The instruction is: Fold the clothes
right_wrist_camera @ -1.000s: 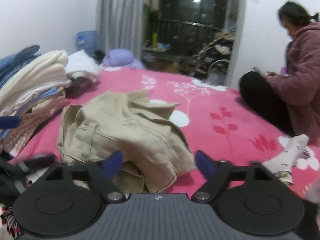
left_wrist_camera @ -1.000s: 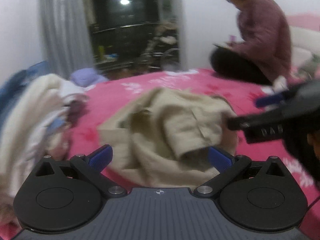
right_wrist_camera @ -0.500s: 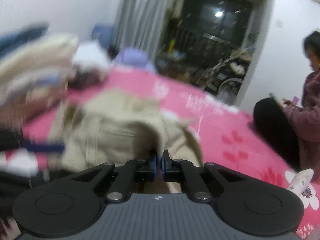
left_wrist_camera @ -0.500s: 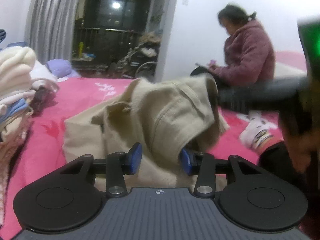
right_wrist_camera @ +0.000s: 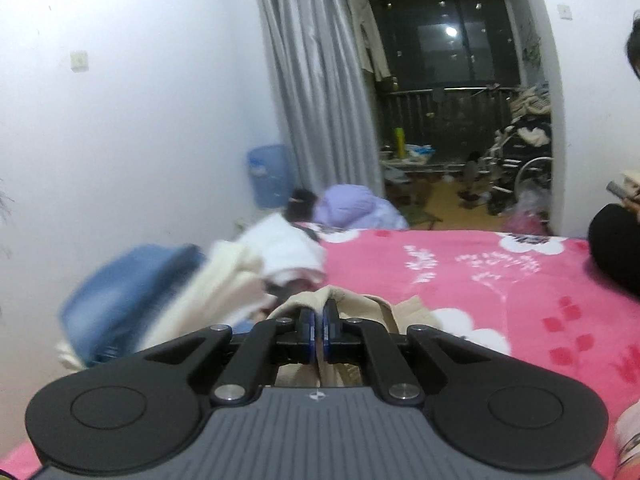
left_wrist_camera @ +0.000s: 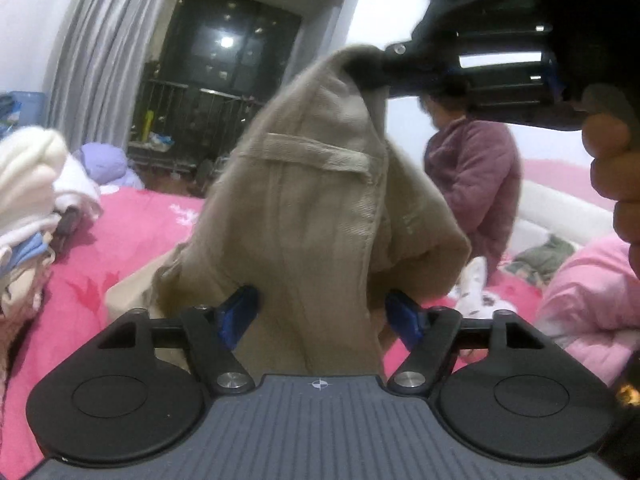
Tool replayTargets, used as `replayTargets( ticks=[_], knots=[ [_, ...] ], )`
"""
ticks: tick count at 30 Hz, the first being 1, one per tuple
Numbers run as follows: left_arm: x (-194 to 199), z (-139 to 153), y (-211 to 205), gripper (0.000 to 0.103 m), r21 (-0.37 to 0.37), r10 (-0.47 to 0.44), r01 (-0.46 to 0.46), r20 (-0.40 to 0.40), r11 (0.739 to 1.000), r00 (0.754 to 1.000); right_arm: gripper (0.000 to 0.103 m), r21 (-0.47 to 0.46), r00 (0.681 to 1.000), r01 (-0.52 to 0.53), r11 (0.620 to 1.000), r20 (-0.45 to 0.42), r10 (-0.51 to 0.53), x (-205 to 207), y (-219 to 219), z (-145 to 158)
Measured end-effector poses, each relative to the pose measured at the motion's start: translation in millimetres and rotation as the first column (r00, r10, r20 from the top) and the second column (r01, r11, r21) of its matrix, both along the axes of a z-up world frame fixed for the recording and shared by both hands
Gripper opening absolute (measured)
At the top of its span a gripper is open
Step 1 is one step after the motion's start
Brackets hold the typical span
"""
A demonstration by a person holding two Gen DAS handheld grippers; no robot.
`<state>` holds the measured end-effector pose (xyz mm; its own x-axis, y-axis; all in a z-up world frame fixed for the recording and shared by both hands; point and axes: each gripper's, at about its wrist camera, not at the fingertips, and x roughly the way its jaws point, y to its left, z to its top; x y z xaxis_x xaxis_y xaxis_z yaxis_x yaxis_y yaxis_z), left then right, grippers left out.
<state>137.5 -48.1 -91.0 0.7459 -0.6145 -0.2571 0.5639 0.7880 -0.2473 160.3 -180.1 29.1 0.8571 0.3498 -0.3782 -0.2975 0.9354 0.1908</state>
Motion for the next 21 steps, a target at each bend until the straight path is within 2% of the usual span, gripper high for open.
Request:
replayTargets(
  ticks=[1, 2, 4, 7, 13, 18, 20, 21],
  knots=[
    [-6.2, 2.4, -3.7, 0.093, 0.004, -0.016, 0.016, 0.012, 1.0, 1.0, 0.005, 0.007, 1.0, -0.009, 1.0, 0.004, 0.009, -6.2, 0.9, 5.4],
    [-12.5, 4.7, -7.5, 0.095, 0.008, -0.032, 0.032, 0.025, 0.999, 0.999, 0.005, 0.004, 1.0, -0.016, 1.0, 0.015, 0.016, -13.7, 1.8, 11.1],
    [-26.4, 6.9, -14.7, 0.095, 0.023, -0.023, 0.022, 0.064, 1.0, 0.998, 0.005, 0.0, 0.999, -0.03, 1.0, 0.036, 0.03, -28.4, 3.1, 22.6],
    [-44.7, 12.0, -25.2, 0.094, 0.073, -0.042, 0.036, 0.074, 0.997, 0.996, 0.005, 0.034, 0.998, -0.028, 0.999, 0.06, 0.026, -45.8, -3.3, 37.4],
    [-102.8, 16.1, -22.7, 0.094, 0.176, -0.111, 0.11, -0.008, 0.978, 0.994, 0.005, 0.127, 0.991, -0.053, 0.991, 0.132, 0.036, -79.1, -38.2, 66.5],
    [-133.8, 16.4, -19.1, 0.094, 0.197, -0.062, 0.068, -0.038, 0.978, 0.997, 0.005, 0.222, 0.971, -0.129, 0.967, 0.225, 0.078, -110.7, -62.5, 99.4],
    [-143.7, 20.6, -21.1, 0.094, 0.18, -0.043, 0.044, -0.009, 0.983, 0.999, 0.005, 0.253, 0.962, -0.164, 0.954, 0.256, 0.097, -120.1, -69.9, 110.6],
    [-145.2, 23.3, -22.0, 0.089, 0.173, -0.035, 0.034, 0.004, 0.984, 0.999, 0.005, 0.268, 0.959, -0.179, 0.947, 0.263, 0.107, -122.4, -73.0, 114.7]
  ],
)
